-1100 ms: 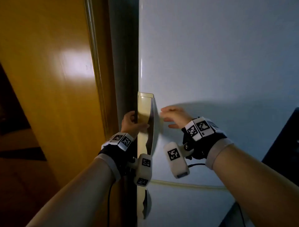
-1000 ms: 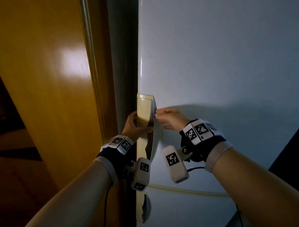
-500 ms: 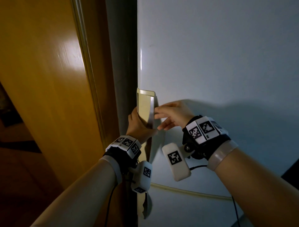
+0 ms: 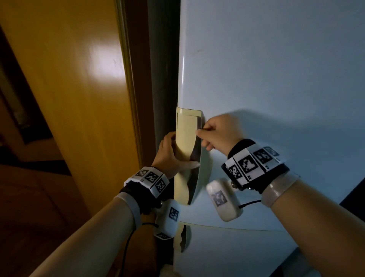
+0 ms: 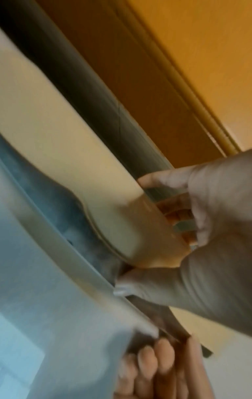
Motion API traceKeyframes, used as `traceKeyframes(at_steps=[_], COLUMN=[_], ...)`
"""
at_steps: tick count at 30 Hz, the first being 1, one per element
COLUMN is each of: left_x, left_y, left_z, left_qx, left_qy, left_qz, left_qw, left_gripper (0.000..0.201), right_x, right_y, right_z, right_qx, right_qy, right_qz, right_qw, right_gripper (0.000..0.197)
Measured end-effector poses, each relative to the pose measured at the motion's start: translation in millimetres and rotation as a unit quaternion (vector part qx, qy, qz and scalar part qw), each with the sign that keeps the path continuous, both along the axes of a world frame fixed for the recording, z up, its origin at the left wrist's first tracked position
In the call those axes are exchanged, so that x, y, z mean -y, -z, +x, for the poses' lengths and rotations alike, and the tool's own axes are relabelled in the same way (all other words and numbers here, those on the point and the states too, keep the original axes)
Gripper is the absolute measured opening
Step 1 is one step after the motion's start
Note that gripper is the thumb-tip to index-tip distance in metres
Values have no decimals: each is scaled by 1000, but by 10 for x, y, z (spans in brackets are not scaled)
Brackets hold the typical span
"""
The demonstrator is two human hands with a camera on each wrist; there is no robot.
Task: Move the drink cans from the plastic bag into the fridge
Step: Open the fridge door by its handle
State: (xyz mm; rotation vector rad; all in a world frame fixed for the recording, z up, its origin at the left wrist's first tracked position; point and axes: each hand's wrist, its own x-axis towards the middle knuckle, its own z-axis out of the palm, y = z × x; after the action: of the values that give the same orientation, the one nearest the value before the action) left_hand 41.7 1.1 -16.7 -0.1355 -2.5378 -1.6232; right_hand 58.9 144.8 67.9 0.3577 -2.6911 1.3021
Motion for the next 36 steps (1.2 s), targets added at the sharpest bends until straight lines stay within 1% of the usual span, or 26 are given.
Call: traceKeyframes(at_steps=[2,3,4,5,6,7,9,10,11,13,15,16,17,19,21,23,25,27,29,30,31,33,36], left_x=[60,88,117,143,166,193,245,276,300,325,381,427,475,634,783,861,890,896,897,895,900,896,854], left_y=[37,39,50,42,39,40,62,68,69,49,-3,-38,-58,-66,-62,-85,-109,-126,-126,-125,-117,-113,-108], left_z=[188,295,392,514,634,757,984,1085,1188,1338,1451,1497,1525,1578,1612,1634,1670,1718,1757,1777,1789,1822,1861], left_qx=[2,-1,-5,-10,-9,-6,-11,-8,0,27,69,90,111,111,107,107,104,100,100,102,103,106,110], left_qy=[11,25,39,52,61,68,93,117,140,183,208,224,242,265,251,236,246,247,244,242,240,237,231], left_qz=[-17,-18,-13,-2,11,24,38,39,37,47,80,72,61,49,80,102,109,117,127,132,134,135,136], left_qw=[1000,1000,999,999,998,997,995,992,989,982,972,968,962,957,959,961,957,957,956,956,956,956,957], left_gripper=[98,94,90,86,79,71,57,55,53,44,30,29,33,38,44,45,43,41,40,39,39,39,35], right_x=[30,48,76,115,160,226,422,533,642,810,902,920,922,897,827,760,720,679,616,570,510,346,13], right_y=[24,41,49,52,52,44,13,4,-9,-33,-83,-114,-135,-156,-139,-93,-40,-5,1,5,6,0,-13], right_z=[221,345,482,624,763,909,1207,1327,1421,1531,1591,1617,1639,1688,1781,1887,2001,2086,2139,2151,2150,2170,2289], right_qx=[-61,-96,-134,-172,-209,-239,-267,-261,-245,-215,-214,-215,-210,-172,-140,-145,-159,-177,-214,-217,-203,-141,-69], right_qy=[48,78,104,119,118,104,51,19,-7,-28,12,35,54,94,156,213,254,307,372,399,422,466,530], right_qz=[63,78,74,52,19,-15,-68,-83,-92,-104,-104,-108,-122,-173,-233,-255,-239,-220,-160,-121,-84,-11,78], right_qw=[995,989,983,976,971,965,960,962,965,971,971,970,968,965,950,932,924,909,889,883,879,873,842], right_gripper=[18,17,18,24,30,32,21,13,12,29,43,48,53,62,69,76,86,88,87,88,89,90,89])
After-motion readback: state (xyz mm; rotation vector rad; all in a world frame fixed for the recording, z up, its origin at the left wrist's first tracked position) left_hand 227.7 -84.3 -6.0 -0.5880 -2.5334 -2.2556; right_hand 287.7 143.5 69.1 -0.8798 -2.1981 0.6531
